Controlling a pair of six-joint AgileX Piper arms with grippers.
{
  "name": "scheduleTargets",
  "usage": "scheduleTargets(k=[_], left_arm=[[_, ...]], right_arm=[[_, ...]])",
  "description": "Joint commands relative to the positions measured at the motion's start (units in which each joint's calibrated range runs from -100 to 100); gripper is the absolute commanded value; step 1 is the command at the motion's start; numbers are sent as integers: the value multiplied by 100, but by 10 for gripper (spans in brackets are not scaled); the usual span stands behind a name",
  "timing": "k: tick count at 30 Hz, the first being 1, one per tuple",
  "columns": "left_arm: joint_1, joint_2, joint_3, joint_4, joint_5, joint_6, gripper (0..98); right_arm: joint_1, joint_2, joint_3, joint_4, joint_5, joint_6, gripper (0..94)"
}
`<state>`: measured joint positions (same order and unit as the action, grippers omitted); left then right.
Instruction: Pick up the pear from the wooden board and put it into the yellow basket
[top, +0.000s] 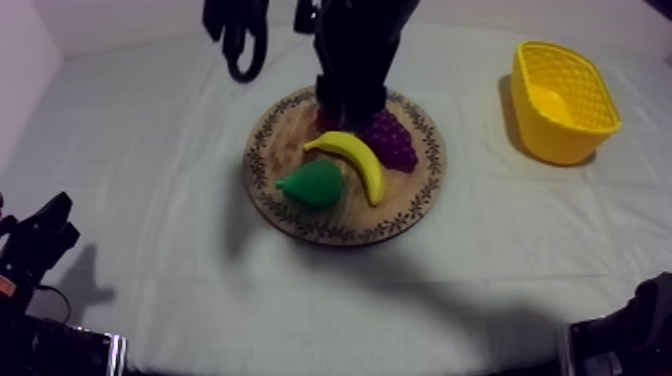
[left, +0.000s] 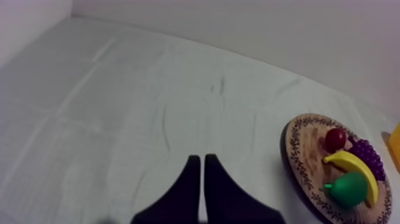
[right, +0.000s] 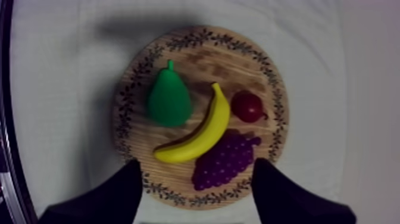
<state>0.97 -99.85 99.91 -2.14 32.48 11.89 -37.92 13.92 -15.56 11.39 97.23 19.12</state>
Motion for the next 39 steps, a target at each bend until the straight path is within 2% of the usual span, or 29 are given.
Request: scheduleTargets(k=[1, 13, 26, 33, 39], left_arm=[[1, 2, -2, 1, 2, 0, 1], [1, 2, -2, 1, 2, 0, 1], [1, 2, -2, 1, 2, 0, 1], [1, 2, -2, 1, 2, 0, 1], [1, 2, -2, 1, 2, 0, 1]], right_arm=[[-14, 175, 134, -39, -67, -52, 607], [-52, 1559, 526, -124, -769, -335, 663], [97, 2682, -135, -85, -987, -412, 668], [115, 3058, -512, -80, -971, -442, 606], [130, 3244, -613, -52, -985, -470, 511]])
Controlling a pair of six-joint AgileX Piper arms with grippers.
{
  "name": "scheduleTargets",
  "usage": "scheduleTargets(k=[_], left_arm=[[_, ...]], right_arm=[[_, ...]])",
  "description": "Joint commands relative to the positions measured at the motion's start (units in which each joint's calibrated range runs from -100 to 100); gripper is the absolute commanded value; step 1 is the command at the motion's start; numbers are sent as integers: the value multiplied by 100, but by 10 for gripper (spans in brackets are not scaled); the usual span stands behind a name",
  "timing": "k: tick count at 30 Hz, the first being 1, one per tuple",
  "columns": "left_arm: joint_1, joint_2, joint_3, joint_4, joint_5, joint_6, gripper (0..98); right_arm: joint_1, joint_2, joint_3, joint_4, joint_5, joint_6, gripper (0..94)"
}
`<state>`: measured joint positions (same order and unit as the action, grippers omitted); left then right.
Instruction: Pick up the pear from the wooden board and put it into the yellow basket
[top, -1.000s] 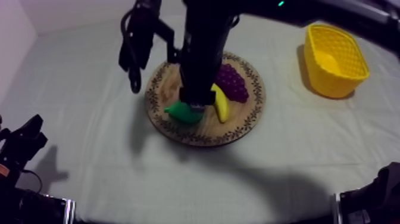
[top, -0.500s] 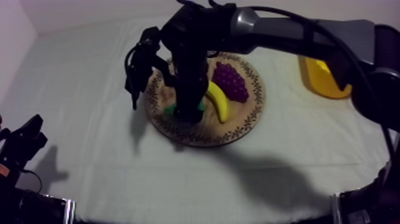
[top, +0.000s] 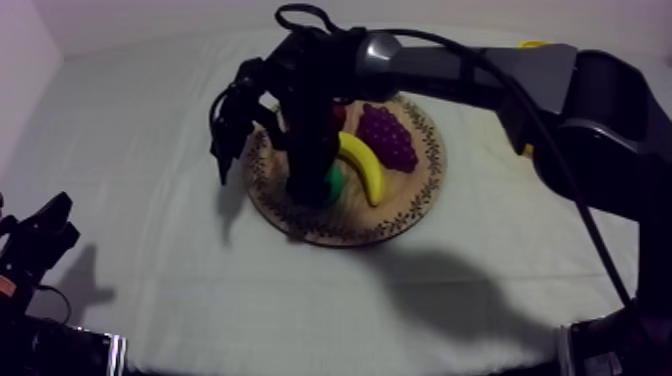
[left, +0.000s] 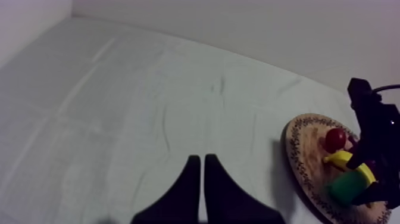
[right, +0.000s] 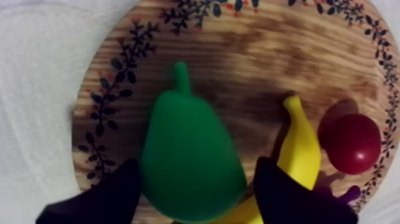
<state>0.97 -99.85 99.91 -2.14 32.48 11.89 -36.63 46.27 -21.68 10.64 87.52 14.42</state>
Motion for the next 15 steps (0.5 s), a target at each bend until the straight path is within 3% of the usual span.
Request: scheduleTargets(k=[1, 7, 15], left_arm=[[1, 2, -2, 1, 2, 0, 1], [1, 2, -2, 1, 2, 0, 1], [1, 2, -2, 1, 2, 2, 1]], right_arm=[[3, 36, -6, 38, -19, -4, 495], [7, 127, 39, 86, -80, 0, 412], [-17, -218, 233, 125, -91, -26, 398]])
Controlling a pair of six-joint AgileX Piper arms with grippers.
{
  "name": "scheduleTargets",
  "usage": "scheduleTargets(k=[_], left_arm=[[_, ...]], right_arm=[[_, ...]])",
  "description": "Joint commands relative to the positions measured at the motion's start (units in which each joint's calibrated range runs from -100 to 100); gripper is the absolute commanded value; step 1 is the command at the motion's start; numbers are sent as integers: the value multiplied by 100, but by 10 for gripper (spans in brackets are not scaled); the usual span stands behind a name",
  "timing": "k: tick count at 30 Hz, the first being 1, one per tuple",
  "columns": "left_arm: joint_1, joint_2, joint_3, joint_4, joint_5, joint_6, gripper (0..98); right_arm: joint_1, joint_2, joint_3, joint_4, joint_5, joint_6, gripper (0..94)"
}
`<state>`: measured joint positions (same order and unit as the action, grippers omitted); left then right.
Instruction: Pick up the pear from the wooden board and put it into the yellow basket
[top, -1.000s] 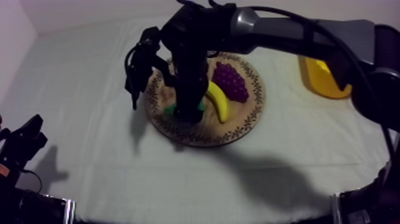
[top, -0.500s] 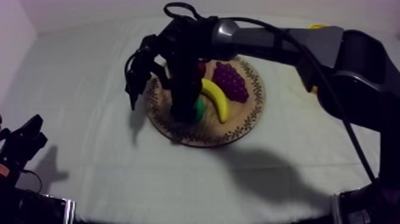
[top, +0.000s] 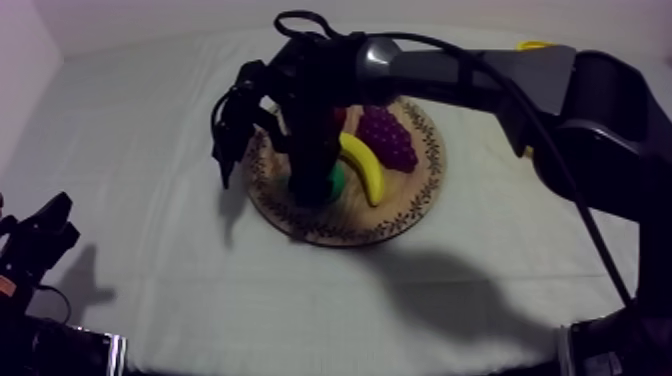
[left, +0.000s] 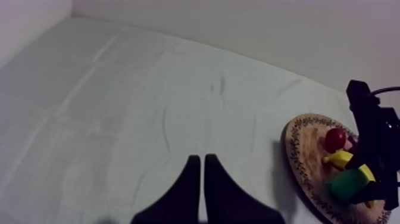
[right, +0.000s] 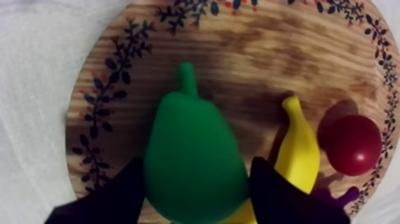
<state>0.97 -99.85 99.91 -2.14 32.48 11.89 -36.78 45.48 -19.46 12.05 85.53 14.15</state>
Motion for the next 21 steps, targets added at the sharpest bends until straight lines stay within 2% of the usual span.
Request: scheduleTargets(k=[1, 15, 21], left_arm=[[1, 2, -2, 1, 2, 3, 1], [1, 2, -2, 1, 2, 2, 1], [1, 2, -2, 1, 2, 3, 1]], right_arm=[[-5, -255, 36, -14, 131, 0, 399], [-52, -2574, -132, 141, 856, -44, 418], [109, -3402, 31, 223, 1145, -408, 417]])
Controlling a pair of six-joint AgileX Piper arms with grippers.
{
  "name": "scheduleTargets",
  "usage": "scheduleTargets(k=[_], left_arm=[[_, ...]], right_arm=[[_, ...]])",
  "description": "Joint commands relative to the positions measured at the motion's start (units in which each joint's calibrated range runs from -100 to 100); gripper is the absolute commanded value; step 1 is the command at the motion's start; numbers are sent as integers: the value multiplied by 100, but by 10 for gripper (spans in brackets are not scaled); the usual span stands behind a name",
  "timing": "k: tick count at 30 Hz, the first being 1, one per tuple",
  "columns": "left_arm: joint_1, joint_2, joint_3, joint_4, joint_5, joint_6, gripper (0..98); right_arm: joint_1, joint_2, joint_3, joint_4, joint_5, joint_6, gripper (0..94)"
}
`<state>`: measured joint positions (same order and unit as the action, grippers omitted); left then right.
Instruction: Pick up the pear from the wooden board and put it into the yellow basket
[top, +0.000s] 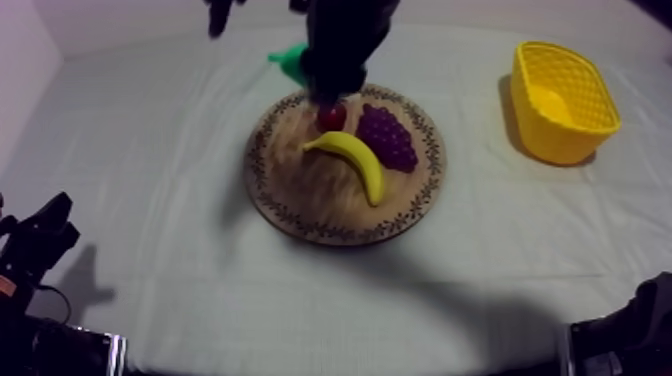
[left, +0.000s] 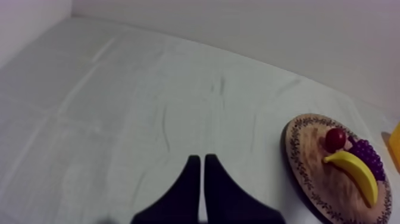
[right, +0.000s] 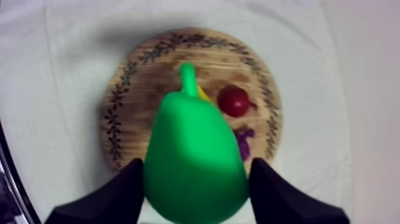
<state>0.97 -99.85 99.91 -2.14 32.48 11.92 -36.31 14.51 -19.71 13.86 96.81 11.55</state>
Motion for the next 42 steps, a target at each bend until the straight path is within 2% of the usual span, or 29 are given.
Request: scheduleTargets(k=[1, 7, 11, 20, 24, 32, 42], left_arm=[[1, 2, -2, 1, 2, 0, 1], [1, 2, -2, 1, 2, 0, 1], [1, 2, -2, 1, 2, 1, 1], [1, 2, -2, 1, 2, 0, 1], [1, 2, -2, 1, 2, 2, 1], [1, 2, -2, 1, 2, 0, 1], [1, 2, -2, 1, 2, -2, 1]], right_arm=[[125, -414, 122, 59, 48, -252, 417], [698, -971, 673, 11, 127, -874, 398], [1259, -1233, 1032, -72, 138, -1103, 389], [2797, -1342, 1345, -144, 6, -975, 394], [3296, -1187, 1317, -108, -150, -843, 396], [3778, -639, 1185, -31, -422, -724, 398], [3984, 401, 1245, -61, -887, -691, 413]])
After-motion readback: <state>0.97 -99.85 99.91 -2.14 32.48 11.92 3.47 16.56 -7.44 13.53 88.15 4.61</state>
